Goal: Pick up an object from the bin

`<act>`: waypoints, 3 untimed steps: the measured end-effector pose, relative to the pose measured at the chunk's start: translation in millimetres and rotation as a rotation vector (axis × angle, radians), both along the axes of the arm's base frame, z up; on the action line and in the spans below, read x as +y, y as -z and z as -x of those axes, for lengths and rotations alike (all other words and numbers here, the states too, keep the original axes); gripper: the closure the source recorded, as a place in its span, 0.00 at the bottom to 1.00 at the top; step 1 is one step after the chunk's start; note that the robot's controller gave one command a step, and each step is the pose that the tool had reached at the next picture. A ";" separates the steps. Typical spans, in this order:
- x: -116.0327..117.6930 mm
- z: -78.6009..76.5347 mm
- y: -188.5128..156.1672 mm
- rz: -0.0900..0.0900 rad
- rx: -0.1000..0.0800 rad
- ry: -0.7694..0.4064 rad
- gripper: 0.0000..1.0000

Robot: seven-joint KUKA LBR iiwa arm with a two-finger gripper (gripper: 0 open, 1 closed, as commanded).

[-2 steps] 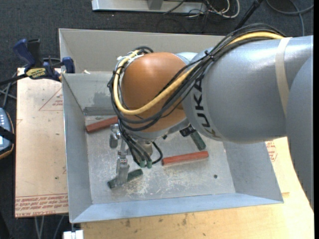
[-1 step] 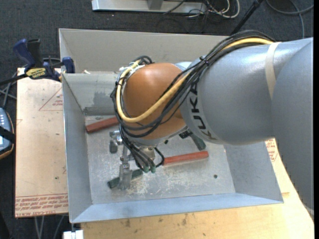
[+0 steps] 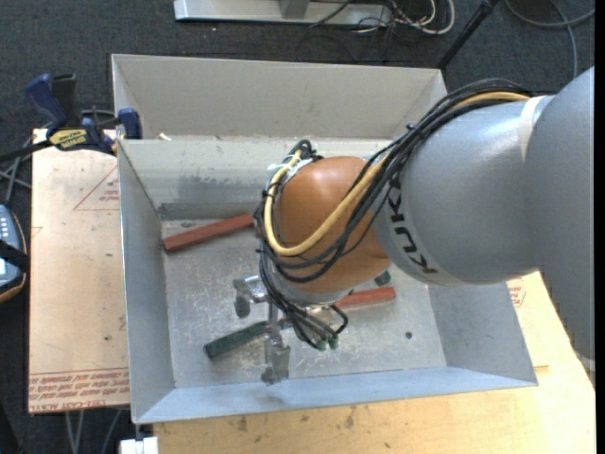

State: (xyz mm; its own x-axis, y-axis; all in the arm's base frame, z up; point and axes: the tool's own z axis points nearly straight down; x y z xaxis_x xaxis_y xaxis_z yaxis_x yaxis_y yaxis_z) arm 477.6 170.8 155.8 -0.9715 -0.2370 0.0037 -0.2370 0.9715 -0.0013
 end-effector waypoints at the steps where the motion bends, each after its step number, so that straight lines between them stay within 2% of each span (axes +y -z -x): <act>1: 7.5 -4.1 2.5 -0.004 -0.004 -0.043 0.00; 2: 2.5 -19.6 76.3 -0.005 -0.008 0.039 0.00; 3: 4.5 -20.5 101.4 -0.006 -0.009 -0.022 1.00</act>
Offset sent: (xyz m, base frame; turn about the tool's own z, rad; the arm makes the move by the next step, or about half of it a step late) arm 0.0206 0.0005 -0.0858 0.0472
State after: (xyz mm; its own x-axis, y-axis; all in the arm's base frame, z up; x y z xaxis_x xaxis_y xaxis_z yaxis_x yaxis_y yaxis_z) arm 498.1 175.3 54.4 -0.9660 -0.2585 -0.0070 -0.2585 0.9660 0.0024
